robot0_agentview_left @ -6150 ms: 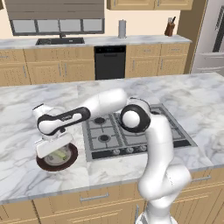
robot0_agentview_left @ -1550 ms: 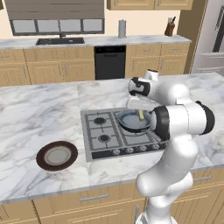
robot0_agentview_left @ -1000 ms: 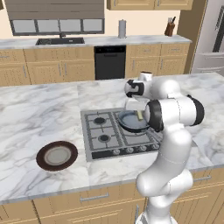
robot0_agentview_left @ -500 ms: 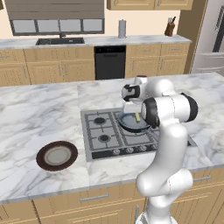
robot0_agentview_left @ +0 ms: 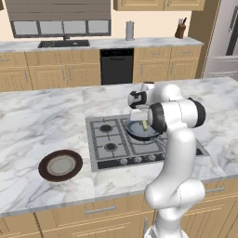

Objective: Pick up the butter stick and place it in the pan. Then turn on the burner for the pan.

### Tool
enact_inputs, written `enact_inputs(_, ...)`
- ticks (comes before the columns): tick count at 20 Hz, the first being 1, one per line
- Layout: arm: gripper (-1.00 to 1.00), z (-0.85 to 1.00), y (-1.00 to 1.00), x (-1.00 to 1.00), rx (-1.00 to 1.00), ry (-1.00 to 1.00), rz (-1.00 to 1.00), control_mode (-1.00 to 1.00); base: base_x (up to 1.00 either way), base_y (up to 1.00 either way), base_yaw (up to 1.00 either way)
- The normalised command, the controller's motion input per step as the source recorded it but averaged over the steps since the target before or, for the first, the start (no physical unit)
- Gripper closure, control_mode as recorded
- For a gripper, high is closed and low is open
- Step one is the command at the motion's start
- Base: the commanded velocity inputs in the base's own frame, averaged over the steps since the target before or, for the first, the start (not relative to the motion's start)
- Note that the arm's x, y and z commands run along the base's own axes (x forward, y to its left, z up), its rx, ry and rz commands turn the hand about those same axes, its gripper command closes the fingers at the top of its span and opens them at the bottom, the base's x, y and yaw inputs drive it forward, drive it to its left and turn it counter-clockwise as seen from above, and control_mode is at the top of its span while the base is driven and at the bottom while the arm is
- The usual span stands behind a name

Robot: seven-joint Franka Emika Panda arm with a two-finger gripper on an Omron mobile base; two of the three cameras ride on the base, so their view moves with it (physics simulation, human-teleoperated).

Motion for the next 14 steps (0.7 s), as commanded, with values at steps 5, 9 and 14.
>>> enact_inputs(5, -1.00, -0.12, 0.04, 0.01, 0.00, 0.00, 0.00, -1.00, 0.00, 0.00, 0.00)
enact_inputs(9, -1.00, 0.00, 0.03, 0.00, 0.00, -0.01, 0.00, -1.00, 0.00, 0.00, 0.00)
enact_inputs(14, -1.00, 0.01, 0.05, -0.03, 0.00, -0.02, 0.00, -1.00, 0.00, 0.00, 0.00)
